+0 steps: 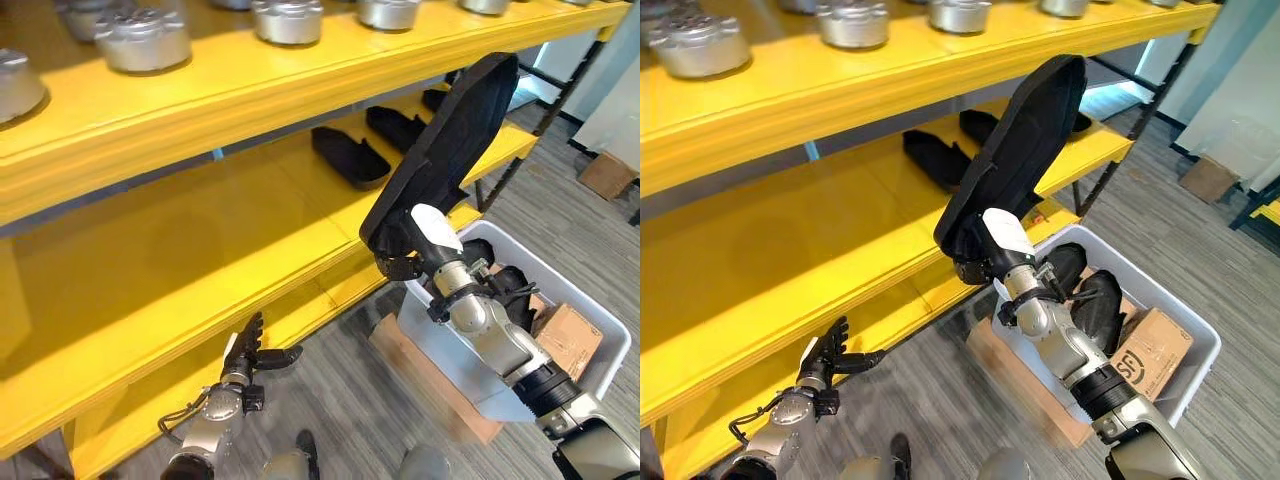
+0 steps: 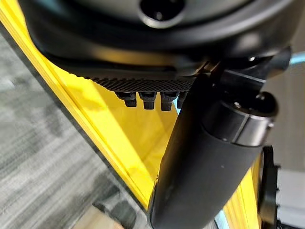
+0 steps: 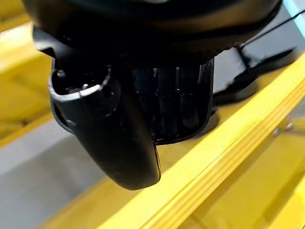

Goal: Move parts from the plastic box to the shelf.

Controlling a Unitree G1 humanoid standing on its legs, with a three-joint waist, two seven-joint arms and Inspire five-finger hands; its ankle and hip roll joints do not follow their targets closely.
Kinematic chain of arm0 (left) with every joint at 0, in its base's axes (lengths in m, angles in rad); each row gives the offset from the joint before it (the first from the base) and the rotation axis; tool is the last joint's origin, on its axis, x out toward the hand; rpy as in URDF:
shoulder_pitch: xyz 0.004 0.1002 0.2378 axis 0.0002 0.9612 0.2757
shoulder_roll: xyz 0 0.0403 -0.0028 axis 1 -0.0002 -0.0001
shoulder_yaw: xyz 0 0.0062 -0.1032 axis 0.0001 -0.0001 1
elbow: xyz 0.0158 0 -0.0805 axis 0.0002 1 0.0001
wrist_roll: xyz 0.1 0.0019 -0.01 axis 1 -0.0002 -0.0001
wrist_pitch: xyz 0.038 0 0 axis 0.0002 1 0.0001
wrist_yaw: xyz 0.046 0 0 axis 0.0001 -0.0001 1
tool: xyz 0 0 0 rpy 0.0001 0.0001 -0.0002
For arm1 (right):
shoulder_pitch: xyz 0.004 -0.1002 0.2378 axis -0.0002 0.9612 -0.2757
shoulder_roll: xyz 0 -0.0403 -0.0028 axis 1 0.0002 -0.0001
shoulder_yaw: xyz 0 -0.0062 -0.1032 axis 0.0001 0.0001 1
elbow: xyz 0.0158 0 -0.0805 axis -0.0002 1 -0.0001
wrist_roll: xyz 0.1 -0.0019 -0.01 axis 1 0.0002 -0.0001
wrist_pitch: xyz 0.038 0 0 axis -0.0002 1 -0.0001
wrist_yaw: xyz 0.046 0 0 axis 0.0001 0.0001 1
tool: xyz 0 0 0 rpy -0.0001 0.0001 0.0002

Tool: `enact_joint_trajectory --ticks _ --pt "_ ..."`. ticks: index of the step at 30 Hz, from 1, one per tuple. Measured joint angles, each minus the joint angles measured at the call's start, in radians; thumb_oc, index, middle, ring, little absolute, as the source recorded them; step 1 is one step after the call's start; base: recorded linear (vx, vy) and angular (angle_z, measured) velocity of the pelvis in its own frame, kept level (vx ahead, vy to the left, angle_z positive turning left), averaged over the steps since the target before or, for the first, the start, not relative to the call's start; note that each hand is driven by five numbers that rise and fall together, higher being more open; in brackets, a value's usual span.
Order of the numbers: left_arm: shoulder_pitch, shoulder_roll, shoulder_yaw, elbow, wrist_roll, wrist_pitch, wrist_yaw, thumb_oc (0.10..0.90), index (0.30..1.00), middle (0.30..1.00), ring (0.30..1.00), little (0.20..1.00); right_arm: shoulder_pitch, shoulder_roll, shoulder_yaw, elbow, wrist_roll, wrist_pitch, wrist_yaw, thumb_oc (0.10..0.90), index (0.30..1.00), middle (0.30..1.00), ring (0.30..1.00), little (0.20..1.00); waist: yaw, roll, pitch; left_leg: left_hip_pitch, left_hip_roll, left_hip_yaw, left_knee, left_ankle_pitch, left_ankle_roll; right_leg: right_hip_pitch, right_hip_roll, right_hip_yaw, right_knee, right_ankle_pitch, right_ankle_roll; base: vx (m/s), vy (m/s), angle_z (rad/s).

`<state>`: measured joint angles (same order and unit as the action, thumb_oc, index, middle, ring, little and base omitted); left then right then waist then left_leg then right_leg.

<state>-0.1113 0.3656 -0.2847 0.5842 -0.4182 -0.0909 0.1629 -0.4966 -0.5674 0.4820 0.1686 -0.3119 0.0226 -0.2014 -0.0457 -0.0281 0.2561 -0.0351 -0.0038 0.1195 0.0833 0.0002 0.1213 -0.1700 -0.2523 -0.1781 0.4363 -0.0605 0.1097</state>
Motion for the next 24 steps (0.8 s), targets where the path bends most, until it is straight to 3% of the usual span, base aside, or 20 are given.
enact_joint_trajectory --ticks 1,2,6,10,11,12,14,17,24 --pt "-0.008 -0.005 -0.01 0.005 0.001 0.0 -0.001 0.9 1.0 1.0 1.0 1.0 0.001 -0.006 -0.002 0.0 0.001 0.0 0.0 0.4 0.3 0.3 0.3 0.3 -0.016 0.01 0.007 0.016 -0.007 -0.023 -0.023 0.015 -0.001 0.0 0.031 0.009 -0.066 -0.003 0.0 0.09 -0.157 0.88" --pt "-0.015 -0.007 -0.022 0.006 0.001 0.0 -0.001 0.9 1.0 1.0 1.0 1.0 0.002 -0.012 -0.007 -0.002 0.002 0.0 -0.001 0.4 0.3 0.3 0.3 0.3 -0.019 0.006 0.01 0.03 -0.029 -0.05 -0.043 0.019 -0.029 -0.028 0.032 0.022 -0.094 0.003 0.008 0.1 -0.164 0.87" --pt "-0.02 -0.034 -0.029 0.008 0.003 0.0 -0.003 0.9 1.0 1.0 1.0 1.0 0.007 -0.022 -0.029 -0.006 0.001 -0.003 -0.004 0.4 0.3 0.3 0.3 0.3 -0.032 -0.007 0.016 0.049 -0.08 -0.115 -0.054 0.022 -0.026 -0.036 -0.014 0.041 -0.285 0.117 0.026 0.11 -0.143 0.68" --pt "0.016 -0.017 -0.024 0.015 0.036 0.002 -0.003 0.9 1.0 1.0 1.0 1.0 0.009 -0.02 -0.039 -0.007 0.001 -0.014 -0.047 0.4 0.3 0.3 0.3 0.3 -0.024 -0.072 0.015 0.087 -0.112 -0.113 -0.034 -0.024 -0.067 0.119 -0.039 0.057 -0.429 0.27 0.035 0.12 -0.134 0.18" --pt "0.018 -0.018 -0.021 0.021 0.038 0.002 -0.003 0.9 1.0 1.0 1.0 1.0 0.006 -0.019 -0.055 -0.007 0.001 -0.017 -0.048 0.4 0.3 0.3 0.3 0.3 -0.006 -0.079 0.016 0.087 -0.105 -0.091 -0.018 -0.045 -0.08 0.13 -0.034 0.056 -0.455 0.251 0.047 0.07 -0.076 -0.19" --pt "0.017 -0.028 -0.02 0.031 0.037 0.003 -0.003 0.9 1.0 1.0 1.0 1.0 0.004 -0.019 -0.073 -0.007 0.002 -0.015 -0.047 0.4 0.3 0.3 0.3 0.3 -0.008 -0.07 0.015 0.067 -0.077 -0.066 0.006 -0.063 -0.101 0.131 -0.012 0.053 -0.461 0.247 0.04 0.06 -0.08 -0.18" --pt "0.017 -0.036 -0.021 0.034 0.037 0.005 -0.004 0.9 1.0 1.0 1.0 1.0 0.005 -0.034 -0.079 -0.005 0.003 0.002 -0.037 0.4 0.3 0.3 0.3 0.3 -0.023 -0.067 0.015 0.073 -0.034 -0.014 0.012 -0.068 -0.103 0.142 0.025 0.04 -0.461 0.235 0.02 0.07 -0.129 0.01" --pt "0.013 -0.041 -0.021 0.033 0.037 0.005 -0.019 0.9 1.0 1.0 1.0 1.0 0.005 -0.036 -0.093 -0.004 0.01 0.005 -0.021 0.4 0.3 0.3 0.3 0.3 -0.032 -0.068 0.014 0.091 0.003 -0.014 0.004 -0.078 -0.119 0.161 0.062 0.037 -0.461 0.219 -0.004 0.06 -0.104 -0.04" --pt "0.014 -0.051 -0.019 0.033 0.038 0.005 -0.021 0.9 1.0 1.0 1.0 1.0 0.005 -0.036 -0.109 -0.006 0.01 0.001 -0.014 0.4 0.3 0.3 0.3 0.3 -0.03 -0.067 0.013 0.113 0.027 -0.022 -0.01 -0.074 -0.136 0.18 0.087 0.034 -0.461 0.207 -0.02 0.03 -0.082 0.01"
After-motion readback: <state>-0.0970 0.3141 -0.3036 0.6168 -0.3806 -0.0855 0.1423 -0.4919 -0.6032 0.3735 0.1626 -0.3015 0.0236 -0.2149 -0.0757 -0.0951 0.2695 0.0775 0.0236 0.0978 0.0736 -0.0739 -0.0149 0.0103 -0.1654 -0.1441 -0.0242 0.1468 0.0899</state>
